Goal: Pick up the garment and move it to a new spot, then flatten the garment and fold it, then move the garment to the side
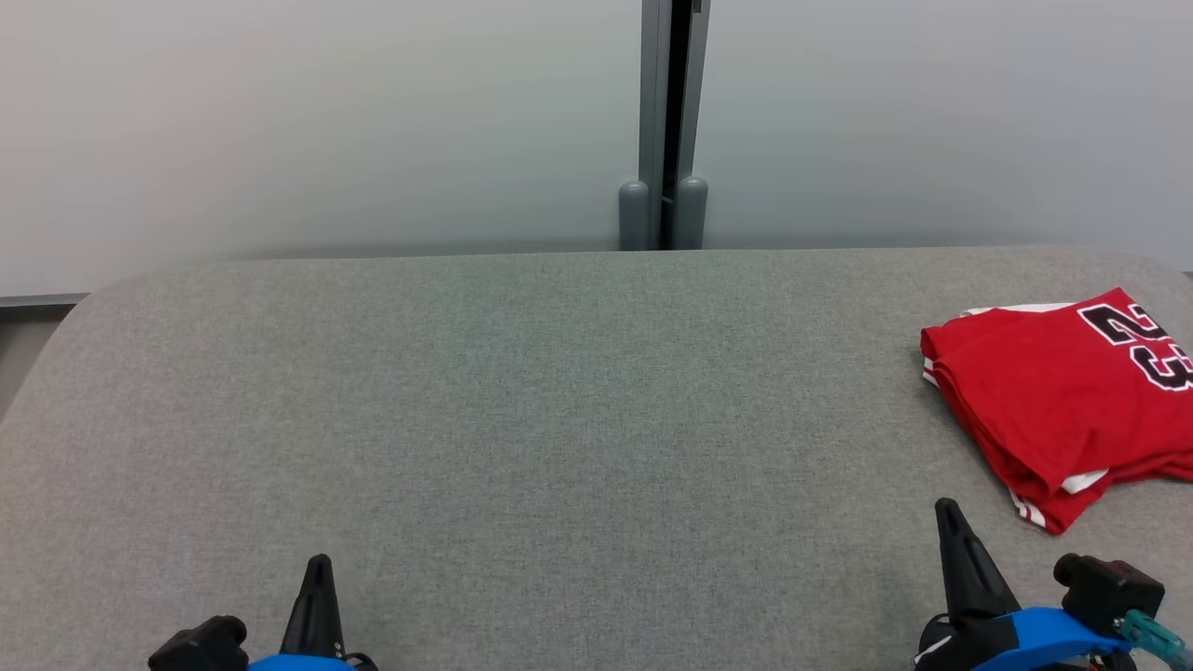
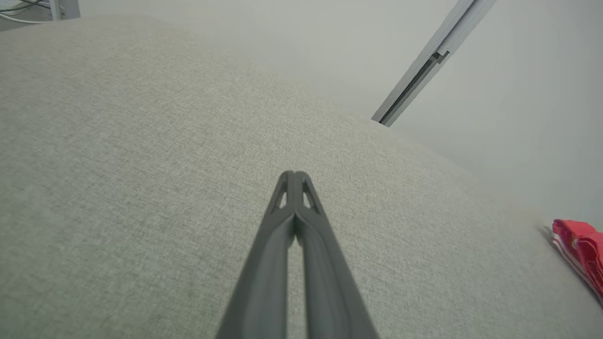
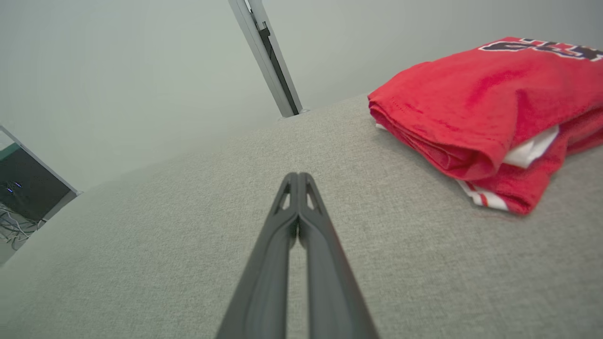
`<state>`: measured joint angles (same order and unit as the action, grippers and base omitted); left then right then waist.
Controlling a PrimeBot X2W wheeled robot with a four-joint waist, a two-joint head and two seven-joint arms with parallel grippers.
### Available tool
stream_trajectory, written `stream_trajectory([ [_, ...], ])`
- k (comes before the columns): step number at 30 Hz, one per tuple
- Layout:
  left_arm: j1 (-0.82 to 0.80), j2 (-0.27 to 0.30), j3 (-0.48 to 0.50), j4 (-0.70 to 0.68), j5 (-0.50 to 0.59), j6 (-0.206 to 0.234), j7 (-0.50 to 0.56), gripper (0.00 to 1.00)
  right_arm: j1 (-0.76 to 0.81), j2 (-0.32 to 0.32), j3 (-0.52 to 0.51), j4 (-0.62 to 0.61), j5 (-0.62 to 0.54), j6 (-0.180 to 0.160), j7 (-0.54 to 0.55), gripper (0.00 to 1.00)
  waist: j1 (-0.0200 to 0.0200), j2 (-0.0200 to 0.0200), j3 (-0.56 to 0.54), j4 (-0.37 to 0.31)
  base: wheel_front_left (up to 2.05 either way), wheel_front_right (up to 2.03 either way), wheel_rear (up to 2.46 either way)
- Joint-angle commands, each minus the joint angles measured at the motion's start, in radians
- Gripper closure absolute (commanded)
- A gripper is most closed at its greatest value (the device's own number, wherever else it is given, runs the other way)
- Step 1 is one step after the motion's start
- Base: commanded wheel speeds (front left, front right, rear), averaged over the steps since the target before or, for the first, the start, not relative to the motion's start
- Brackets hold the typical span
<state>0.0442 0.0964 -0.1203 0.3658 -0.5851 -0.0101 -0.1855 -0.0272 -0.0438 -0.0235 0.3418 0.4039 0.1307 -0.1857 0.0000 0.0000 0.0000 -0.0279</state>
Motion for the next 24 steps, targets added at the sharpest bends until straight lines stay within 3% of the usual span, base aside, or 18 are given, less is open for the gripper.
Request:
stream_trajectory([
  [1, -0.033, 0.004, 0.012, -0.02, -0.026, -0.007, 0.006, 1.0, -0.019, -0.003, -0.005, -0.02, 0.032, 0.0, 0.005, 1.0, 0.0, 0.0, 0.0, 0.0, 0.0, 0.0, 0.0],
  [24, -0.074, -0.012, 0.082, -0.054, -0.344, -0.044, 0.099, 1.0, -0.042, -0.005, -0.032, -0.047, 0.405, 0.0, 0.098, 1.0, 0.0, 0.0, 0.001, 0.006, 0.0, 0.0, 0.0],
])
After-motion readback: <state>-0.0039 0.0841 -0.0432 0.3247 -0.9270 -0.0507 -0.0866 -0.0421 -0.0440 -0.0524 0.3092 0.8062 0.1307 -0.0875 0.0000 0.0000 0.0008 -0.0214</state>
